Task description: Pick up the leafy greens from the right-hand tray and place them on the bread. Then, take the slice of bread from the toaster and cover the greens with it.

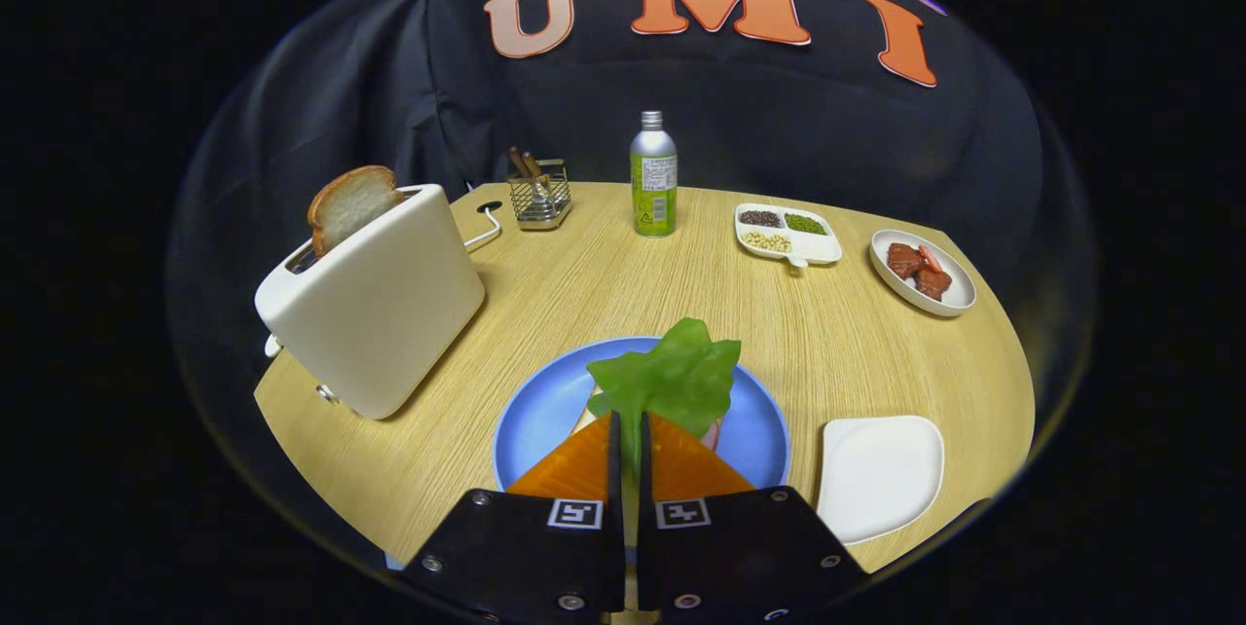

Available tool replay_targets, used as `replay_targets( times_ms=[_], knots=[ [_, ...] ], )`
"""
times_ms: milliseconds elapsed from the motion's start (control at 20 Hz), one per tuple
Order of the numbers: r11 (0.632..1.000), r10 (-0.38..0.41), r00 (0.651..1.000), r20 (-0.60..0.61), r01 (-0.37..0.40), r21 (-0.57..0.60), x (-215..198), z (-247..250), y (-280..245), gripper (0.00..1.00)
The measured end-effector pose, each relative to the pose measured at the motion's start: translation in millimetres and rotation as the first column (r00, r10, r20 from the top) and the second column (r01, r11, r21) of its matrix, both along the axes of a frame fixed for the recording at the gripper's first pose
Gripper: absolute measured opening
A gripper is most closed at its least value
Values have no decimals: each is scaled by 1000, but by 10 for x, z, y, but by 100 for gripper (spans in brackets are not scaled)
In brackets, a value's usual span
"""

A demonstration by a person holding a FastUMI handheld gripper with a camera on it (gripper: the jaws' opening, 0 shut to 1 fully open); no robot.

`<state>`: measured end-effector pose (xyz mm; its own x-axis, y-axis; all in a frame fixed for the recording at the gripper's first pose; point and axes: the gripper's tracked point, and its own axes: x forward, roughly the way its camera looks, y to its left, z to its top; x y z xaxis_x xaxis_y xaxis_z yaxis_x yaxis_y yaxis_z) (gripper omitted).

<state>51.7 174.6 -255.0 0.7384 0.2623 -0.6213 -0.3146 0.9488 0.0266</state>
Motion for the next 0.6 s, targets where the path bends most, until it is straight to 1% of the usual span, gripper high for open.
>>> replay_targets(
  times_ms=[100,150,200,250,300,350,500,600],
  knots=[
    [1000,-9,1000,-8,9,-17,9,-62,-11,10],
    [1000,-13,1000,-16,13,-18,3,-85,-14,15],
    [1000,-18,1000,-25,17,-22,0,-122,-22,16],
    [999,-24,999,-31,23,-27,2,-153,-42,21],
    [999,-26,999,-35,25,-30,-2,-179,-51,23],
    [999,-22,999,-36,21,-34,-6,-196,-51,26],
    [998,-32,999,-28,31,-51,-1,-213,-107,31],
    [998,-50,998,-25,48,-51,2,-200,-130,42]
  ],
)
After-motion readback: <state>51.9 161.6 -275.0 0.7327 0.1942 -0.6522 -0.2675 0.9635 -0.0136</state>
